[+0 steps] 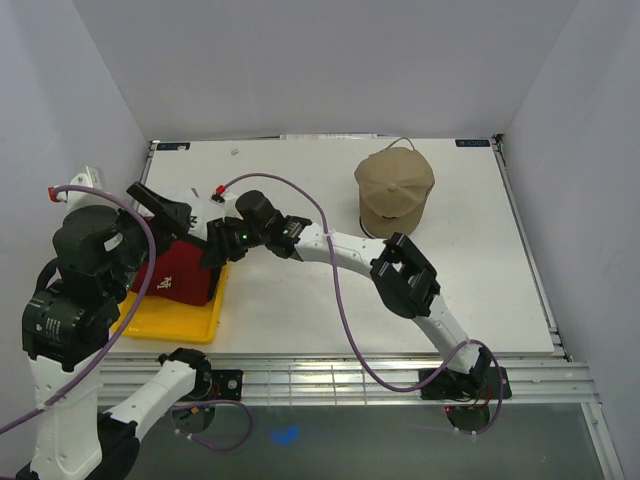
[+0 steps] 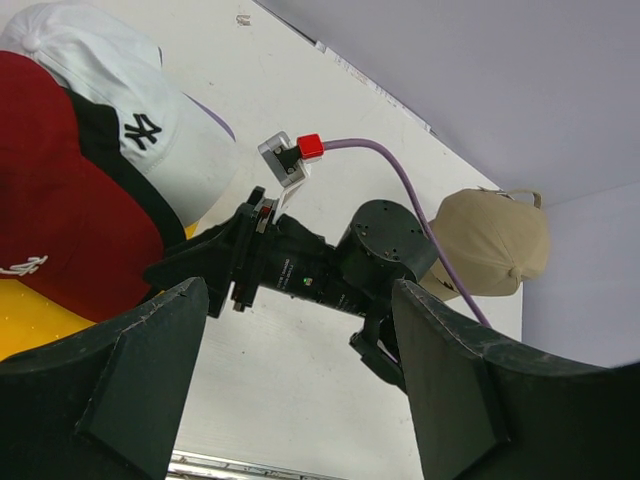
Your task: Stack the hats
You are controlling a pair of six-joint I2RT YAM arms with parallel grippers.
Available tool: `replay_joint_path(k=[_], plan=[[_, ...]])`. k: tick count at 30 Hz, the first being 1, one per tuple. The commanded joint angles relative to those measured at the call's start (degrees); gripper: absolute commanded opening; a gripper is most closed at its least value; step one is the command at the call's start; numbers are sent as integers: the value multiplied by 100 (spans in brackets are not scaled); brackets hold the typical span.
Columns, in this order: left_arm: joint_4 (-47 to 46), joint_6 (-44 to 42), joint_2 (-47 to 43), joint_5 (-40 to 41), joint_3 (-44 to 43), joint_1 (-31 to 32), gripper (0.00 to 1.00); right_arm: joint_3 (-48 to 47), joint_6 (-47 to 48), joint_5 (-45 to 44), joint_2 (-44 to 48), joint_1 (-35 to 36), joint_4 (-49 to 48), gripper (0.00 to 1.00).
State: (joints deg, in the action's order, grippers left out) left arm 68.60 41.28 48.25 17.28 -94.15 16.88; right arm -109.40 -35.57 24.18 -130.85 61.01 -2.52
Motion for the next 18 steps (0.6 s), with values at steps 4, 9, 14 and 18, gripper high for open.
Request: replay_joint_path(k=[4, 9, 14, 18], plan=[[4, -111, -79, -32, 19, 8, 84, 42, 42, -159, -55, 51, -64, 55], [-4, -120, -114, -14, 54, -1, 84, 262, 59, -221, 24, 51, -134, 55], [-13, -129, -114, -14, 98, -1, 85, 350, 33, -221, 59, 51, -249, 55], [-13, -146, -114, -14, 107, -1, 84, 315, 33, -248, 24, 51, -222, 55]])
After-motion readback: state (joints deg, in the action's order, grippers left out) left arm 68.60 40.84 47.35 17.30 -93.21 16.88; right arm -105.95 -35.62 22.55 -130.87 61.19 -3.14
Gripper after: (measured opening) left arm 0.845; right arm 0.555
